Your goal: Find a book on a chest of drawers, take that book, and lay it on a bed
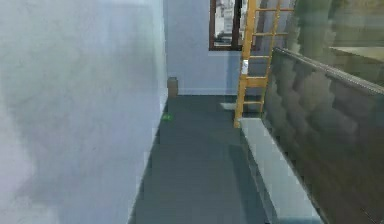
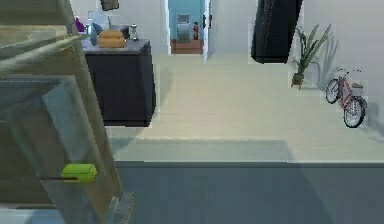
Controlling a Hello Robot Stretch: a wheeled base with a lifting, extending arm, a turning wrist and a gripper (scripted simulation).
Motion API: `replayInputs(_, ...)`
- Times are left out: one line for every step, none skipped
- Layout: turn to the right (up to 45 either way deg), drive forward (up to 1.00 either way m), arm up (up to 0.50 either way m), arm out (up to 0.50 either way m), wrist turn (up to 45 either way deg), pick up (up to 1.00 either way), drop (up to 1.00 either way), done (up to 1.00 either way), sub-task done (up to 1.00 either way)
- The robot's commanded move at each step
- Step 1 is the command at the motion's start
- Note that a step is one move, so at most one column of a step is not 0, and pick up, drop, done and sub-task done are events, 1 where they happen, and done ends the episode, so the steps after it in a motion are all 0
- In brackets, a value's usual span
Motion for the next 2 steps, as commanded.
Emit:
replayInputs(0.0, 1.0, 0.0, 0.0, 0.0, 0.0, 0.0, 0.0, 0.0)
replayInputs(0.0, 1.0, 0.0, 0.0, 0.0, 0.0, 0.0, 0.0, 0.0)
